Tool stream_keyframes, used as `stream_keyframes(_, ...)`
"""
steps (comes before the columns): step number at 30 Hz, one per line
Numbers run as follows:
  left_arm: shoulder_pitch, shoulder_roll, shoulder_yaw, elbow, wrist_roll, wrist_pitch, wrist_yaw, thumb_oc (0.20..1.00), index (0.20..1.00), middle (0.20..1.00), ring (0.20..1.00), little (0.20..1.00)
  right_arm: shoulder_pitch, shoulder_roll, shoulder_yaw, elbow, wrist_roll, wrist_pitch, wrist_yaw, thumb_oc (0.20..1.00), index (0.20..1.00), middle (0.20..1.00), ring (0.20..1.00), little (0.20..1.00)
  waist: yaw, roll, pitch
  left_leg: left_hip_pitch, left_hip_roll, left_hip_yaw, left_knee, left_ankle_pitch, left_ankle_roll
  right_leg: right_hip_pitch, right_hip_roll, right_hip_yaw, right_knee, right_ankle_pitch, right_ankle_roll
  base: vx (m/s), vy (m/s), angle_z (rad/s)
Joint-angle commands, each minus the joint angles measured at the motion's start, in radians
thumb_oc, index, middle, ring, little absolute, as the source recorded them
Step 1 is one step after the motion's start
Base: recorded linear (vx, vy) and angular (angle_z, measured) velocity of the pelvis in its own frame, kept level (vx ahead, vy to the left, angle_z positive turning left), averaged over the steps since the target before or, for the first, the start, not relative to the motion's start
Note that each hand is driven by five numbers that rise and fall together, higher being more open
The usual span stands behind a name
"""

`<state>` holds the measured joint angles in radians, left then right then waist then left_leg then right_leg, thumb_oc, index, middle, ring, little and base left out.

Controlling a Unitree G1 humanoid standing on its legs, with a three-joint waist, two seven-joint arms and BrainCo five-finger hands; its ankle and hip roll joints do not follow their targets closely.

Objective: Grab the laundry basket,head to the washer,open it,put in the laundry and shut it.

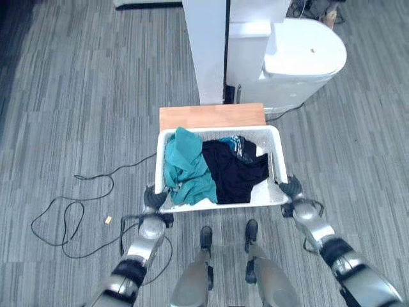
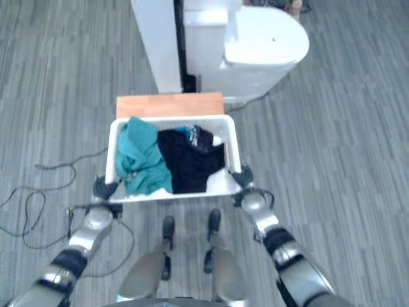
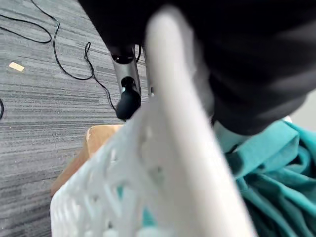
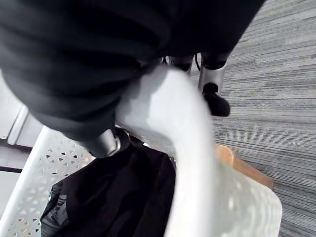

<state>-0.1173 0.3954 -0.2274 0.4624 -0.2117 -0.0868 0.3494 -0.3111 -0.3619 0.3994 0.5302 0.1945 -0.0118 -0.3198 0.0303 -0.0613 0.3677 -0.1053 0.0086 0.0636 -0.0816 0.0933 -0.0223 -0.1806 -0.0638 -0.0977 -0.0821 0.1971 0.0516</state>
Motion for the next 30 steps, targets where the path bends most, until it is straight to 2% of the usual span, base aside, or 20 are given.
stream_keyframes(1,-0.036,0.005,0.005,-0.036,0.011,-0.096,-0.077,0.2,0.2,0.2,0.2,0.2,-0.023,0.006,-0.061,-0.087,-0.05,-0.113,0.055,0.2,0.2,0.2,0.2,0.2,-0.009,-0.015,-0.109,-0.001,-0.03,-0.003,0.013,-0.091,0.009,0.036,-0.027,0.031,0.062,-0.171,0.07,0.04,-0.097,-0.03)
stream_keyframes(7,0.158,0.019,0.054,-0.263,0.003,-0.087,-0.172,0.2,0.2,0.2,0.2,0.2,0.27,-0.048,-0.227,-0.422,-0.128,-0.138,0.111,0.2,0.2,0.2,0.2,0.2,-0.057,-0.016,-0.18,0.075,0.014,0.01,0.032,-0.108,-0.013,0.119,0.006,0.033,0.063,-0.219,0.049,0.01,-0.148,0.0)
stream_keyframes(9,0.17,0.02,0.054,-0.283,0.003,-0.087,-0.175,0.2,0.2,0.2,0.2,0.2,0.299,-0.048,-0.25,-0.454,-0.123,-0.146,0.114,0.2,0.2,0.2,0.2,0.2,-0.067,-0.017,-0.186,0.078,0.02,0.014,0.041,-0.11,-0.016,0.127,0.012,0.038,0.063,-0.224,0.045,-0.04,-0.122,-0.03)
stream_keyframes(10,0.188,0.014,0.047,-0.319,-0.003,-0.084,-0.192,0.2,0.2,0.2,0.2,0.2,0.365,-0.042,-0.292,-0.508,-0.105,-0.158,0.123,0.2,0.2,0.2,0.2,0.2,-0.091,-0.02,-0.198,0.084,0.033,0.023,0.065,-0.115,-0.024,0.14,0.022,0.05,0.064,-0.233,0.037,-0.05,-0.137,-0.11)
stream_keyframes(13,0.21,0.005,0.03,-0.347,-0.013,-0.085,-0.207,0.2,0.2,0.2,0.2,0.2,0.431,-0.046,-0.322,-0.559,-0.089,-0.165,0.138,0.2,0.2,0.2,0.2,0.2,-0.126,-0.017,-0.216,0.107,0.042,0.037,0.088,-0.136,-0.022,0.156,0.034,0.079,0.069,-0.237,0.032,-0.01,-0.041,-0.23)
stream_keyframes(15,0.215,0.005,0.017,-0.369,-0.021,-0.092,-0.203,0.2,0.2,0.2,0.2,0.2,0.446,-0.048,-0.33,-0.568,-0.069,-0.17,0.142,0.2,0.2,0.2,0.2,0.2,-0.142,-0.017,-0.22,0.116,0.031,0.009,0.106,-0.147,-0.021,0.15,0.042,0.122,0.082,-0.233,0.031,-0.06,0.045,-0.5)
stream_keyframes(16,0.204,0.003,0.007,-0.39,-0.013,-0.097,-0.195,0.2,0.2,0.2,0.2,0.2,0.431,-0.057,-0.332,-0.578,-0.054,-0.178,0.139,0.2,0.2,0.2,0.2,0.2,-0.146,-0.016,-0.218,0.098,-0.01,-0.091,0.128,-0.157,-0.018,0.131,0.054,0.172,0.092,-0.222,0.032,-0.09,0.048,-0.83)
stream_keyframes(18,0.203,0.003,0.007,-0.388,-0.013,-0.098,-0.195,0.2,0.2,0.2,0.2,0.2,0.431,-0.058,-0.333,-0.579,-0.053,-0.177,0.139,0.2,0.2,0.2,0.2,0.2,-0.146,-0.016,-0.22,0.095,-0.011,-0.092,0.13,-0.157,-0.018,0.129,0.054,0.172,0.093,-0.223,0.032,-0.04,0.027,-0.83)
stream_keyframes(19,0.201,0.003,0.001,-0.397,-0.001,-0.1,-0.193,0.2,0.2,0.2,0.2,0.2,0.43,-0.071,-0.344,-0.585,-0.054,-0.178,0.141,0.2,0.2,0.2,0.2,0.2,-0.16,-0.013,-0.225,0.101,-0.025,-0.116,0.114,-0.163,-0.013,0.123,0.062,0.199,0.093,-0.213,0.036,-0.01,0.097,-1.54)
stream_keyframes(20,0.197,0.008,-0.009,-0.398,0.006,-0.105,-0.198,0.2,0.2,0.2,0.2,0.2,0.426,-0.077,-0.347,-0.581,-0.037,-0.181,0.148,0.2,0.2,0.2,0.2,0.2,-0.183,-0.003,-0.241,0.123,-0.031,-0.103,0.082,-0.169,0.001,0.111,0.067,0.236,0.091,-0.195,0.047,-0.02,0.152,-1.26)
stream_keyframes(23,0.207,0.026,-0.014,-0.422,0.009,-0.11,-0.208,0.2,0.2,0.2,0.2,0.2,0.415,-0.088,-0.343,-0.589,-0.034,-0.179,0.157,0.2,0.2,0.2,0.2,0.2,-0.216,0.001,-0.246,0.141,-0.036,-0.03,0.059,-0.163,0.017,0.078,0.074,0.294,0.104,-0.163,0.078,-0.06,0.141,-0.68)
stream_keyframes(24,0.206,0.032,-0.012,-0.427,0.01,-0.112,-0.207,0.2,0.2,0.2,0.2,0.2,0.409,-0.082,-0.337,-0.591,-0.032,-0.179,0.159,0.2,0.2,0.2,0.2,0.2,-0.214,-0.001,-0.24,0.145,-0.033,0.016,0.052,-0.163,0.022,0.055,0.083,0.323,0.122,-0.153,0.088,-0.12,0.1,-1.39)
stream_keyframes(25,0.204,0.036,-0.011,-0.429,0.009,-0.112,-0.202,0.2,0.2,0.2,0.2,0.2,0.4,-0.075,-0.328,-0.588,-0.029,-0.181,0.16,0.2,0.2,0.2,0.2,0.2,-0.221,0.0,-0.228,0.151,-0.027,0.056,0.05,-0.168,0.028,0.033,0.089,0.322,0.139,-0.15,0.098,-0.1,0.054,-1.66)
stream_keyframes(26,0.203,0.036,-0.01,-0.428,0.009,-0.112,-0.202,0.2,0.2,0.2,0.2,0.2,0.399,-0.075,-0.328,-0.588,-0.029,-0.181,0.16,0.2,0.2,0.2,0.2,0.2,-0.217,-0.002,-0.23,0.148,-0.027,0.061,0.049,-0.165,0.027,0.028,0.09,0.327,0.139,-0.146,0.098,-0.13,0.022,-1.45)
stream_keyframes(27,0.204,0.041,-0.004,-0.429,0.011,-0.114,-0.195,0.2,0.2,0.2,0.2,0.2,0.388,-0.067,-0.318,-0.583,-0.03,-0.182,0.16,0.2,0.2,0.2,0.2,0.2,-0.213,-0.001,-0.219,0.15,-0.017,0.108,0.044,-0.167,0.029,0.002,0.088,0.301,0.152,-0.144,0.103,-0.18,-0.043,-1.44)
stream_keyframes(28,0.21,0.046,0.013,-0.434,0.016,-0.119,-0.19,0.2,0.2,0.2,0.2,0.2,0.381,-0.043,-0.296,-0.575,-0.042,-0.18,0.167,0.2,0.2,0.2,0.2,0.2,-0.186,0.006,-0.203,0.168,0.013,0.208,0.03,-0.167,0.024,-0.023,0.025,0.072,0.171,-0.174,0.092,-0.18,-0.043,-1.35)
stream_keyframes(30,0.209,0.047,0.014,-0.434,0.016,-0.119,-0.19,0.2,0.2,0.2,0.2,0.2,0.381,-0.043,-0.296,-0.575,-0.042,-0.18,0.167,0.2,0.2,0.2,0.2,0.2,-0.186,0.004,-0.206,0.164,0.012,0.208,0.03,-0.163,0.023,-0.026,0.024,0.072,0.17,-0.171,0.091,-0.07,-0.066,-2.17)
